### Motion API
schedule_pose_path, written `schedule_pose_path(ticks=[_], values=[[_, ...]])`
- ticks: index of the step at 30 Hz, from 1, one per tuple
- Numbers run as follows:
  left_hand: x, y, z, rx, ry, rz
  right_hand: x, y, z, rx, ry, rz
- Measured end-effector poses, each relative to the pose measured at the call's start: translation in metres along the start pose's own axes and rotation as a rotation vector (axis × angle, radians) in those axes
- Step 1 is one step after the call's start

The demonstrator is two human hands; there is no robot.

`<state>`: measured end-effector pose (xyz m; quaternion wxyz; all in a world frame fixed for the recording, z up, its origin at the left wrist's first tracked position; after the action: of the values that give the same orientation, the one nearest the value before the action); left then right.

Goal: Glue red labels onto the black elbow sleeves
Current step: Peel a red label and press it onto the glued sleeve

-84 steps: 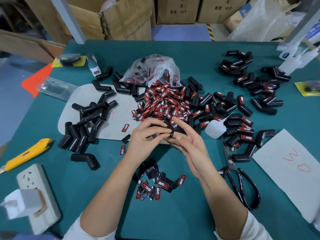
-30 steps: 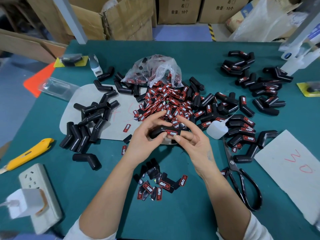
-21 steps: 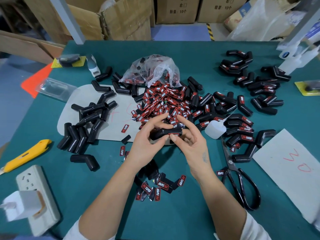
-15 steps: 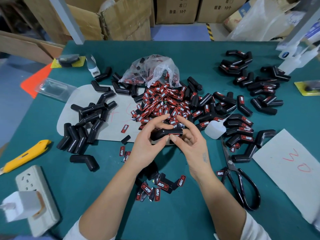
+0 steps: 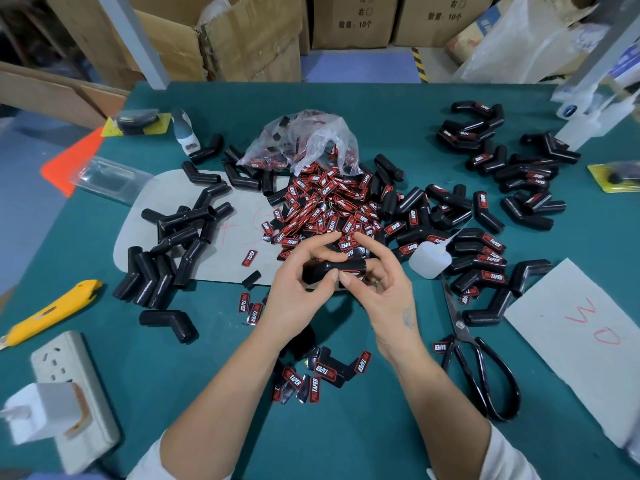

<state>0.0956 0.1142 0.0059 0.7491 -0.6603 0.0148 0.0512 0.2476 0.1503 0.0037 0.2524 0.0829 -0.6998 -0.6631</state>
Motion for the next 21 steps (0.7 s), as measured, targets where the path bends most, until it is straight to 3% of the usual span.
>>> schedule_pose_path(ticks=[21], values=[[0.0037,-0.0020,0.0016,-0.006,-0.045,0.008,-0.0003,0.0006,-0.0012,0.007,-0.015,-0.012]])
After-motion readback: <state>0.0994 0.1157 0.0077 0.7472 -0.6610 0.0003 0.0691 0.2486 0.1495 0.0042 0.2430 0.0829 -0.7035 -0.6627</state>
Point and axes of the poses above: each hand's wrist, its own z-axis towards the middle knuckle, its own x-axis out of the palm, y = z × x, the point moved 3 cm from there along z, towards the middle knuckle, and after that the axes turned 10 degrees about y, right-handed, at the moved point
